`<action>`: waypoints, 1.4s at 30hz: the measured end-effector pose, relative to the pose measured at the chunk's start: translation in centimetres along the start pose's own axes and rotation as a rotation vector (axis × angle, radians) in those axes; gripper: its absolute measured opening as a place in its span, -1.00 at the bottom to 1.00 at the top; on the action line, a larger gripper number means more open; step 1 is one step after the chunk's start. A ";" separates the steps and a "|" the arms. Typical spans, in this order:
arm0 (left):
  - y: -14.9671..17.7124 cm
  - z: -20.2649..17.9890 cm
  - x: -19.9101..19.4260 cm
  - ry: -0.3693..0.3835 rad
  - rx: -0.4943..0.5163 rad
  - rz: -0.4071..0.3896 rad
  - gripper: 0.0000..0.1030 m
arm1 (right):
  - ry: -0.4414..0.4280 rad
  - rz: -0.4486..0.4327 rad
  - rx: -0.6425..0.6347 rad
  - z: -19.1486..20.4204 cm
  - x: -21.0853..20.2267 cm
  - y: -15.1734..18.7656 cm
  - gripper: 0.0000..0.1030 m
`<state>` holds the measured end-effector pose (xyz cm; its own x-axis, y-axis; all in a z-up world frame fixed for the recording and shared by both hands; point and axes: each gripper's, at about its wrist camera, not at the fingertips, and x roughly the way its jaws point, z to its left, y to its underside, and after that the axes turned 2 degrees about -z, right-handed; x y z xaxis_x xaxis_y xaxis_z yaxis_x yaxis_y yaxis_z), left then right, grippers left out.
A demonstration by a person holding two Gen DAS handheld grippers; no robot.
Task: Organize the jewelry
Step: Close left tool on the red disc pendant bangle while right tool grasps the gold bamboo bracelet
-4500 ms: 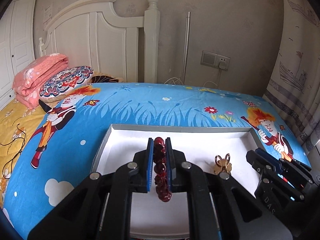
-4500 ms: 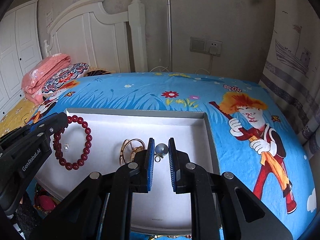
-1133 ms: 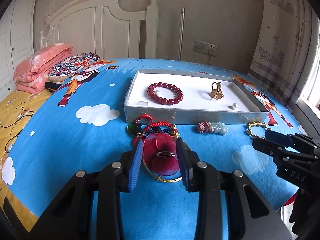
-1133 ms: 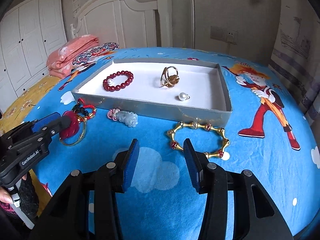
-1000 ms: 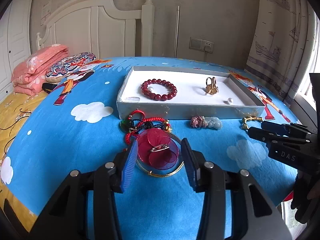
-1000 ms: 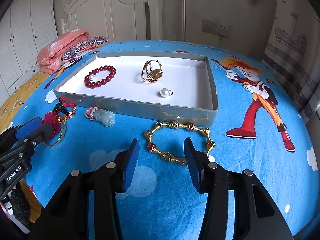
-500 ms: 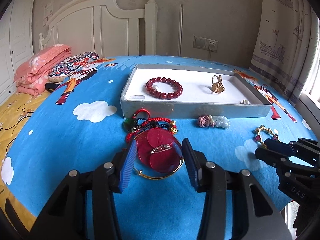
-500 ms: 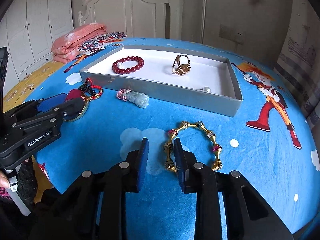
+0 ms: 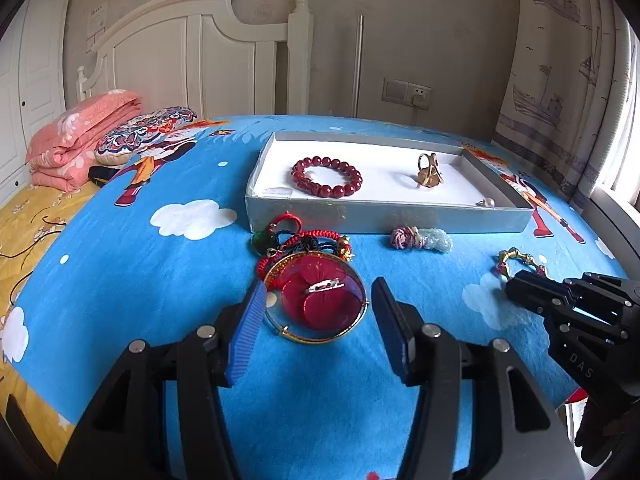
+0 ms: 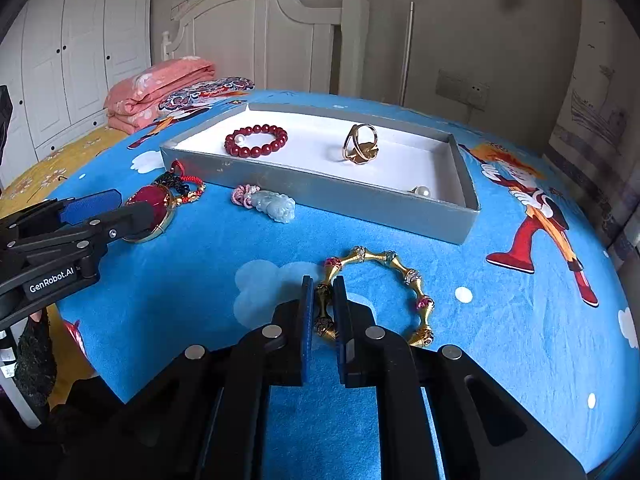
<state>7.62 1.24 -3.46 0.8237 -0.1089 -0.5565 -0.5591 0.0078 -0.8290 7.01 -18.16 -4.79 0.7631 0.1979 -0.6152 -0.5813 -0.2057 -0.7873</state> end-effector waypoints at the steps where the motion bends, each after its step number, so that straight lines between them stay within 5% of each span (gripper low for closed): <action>1: 0.0 0.1 -0.1 0.000 -0.003 -0.003 0.06 | 0.002 -0.003 0.011 -0.1 0.0 0.0 -0.80; 10: -0.3 -0.2 0.4 0.001 0.007 -0.004 0.09 | 0.009 -0.025 0.036 -0.3 -0.6 -0.2 -0.80; 17: -0.5 -0.4 1.9 0.007 -0.002 0.025 -0.19 | -0.001 -0.016 0.059 -0.6 -0.4 0.3 -0.80; 34: -0.8 -1.6 -2.5 -0.042 0.019 -0.097 -0.19 | 0.011 -0.064 0.070 -0.4 -2.3 -0.1 -0.80; 42: 0.0 -1.9 -4.0 -0.058 0.001 -0.130 -0.19 | 0.057 -0.154 0.062 0.5 -4.9 0.1 -0.80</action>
<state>4.16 -0.26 -1.15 0.8934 -0.0511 -0.4463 -0.4470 -0.0020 -0.8945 3.07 -18.67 -1.85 0.8584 0.1670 -0.4851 -0.4712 -0.1171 -0.8742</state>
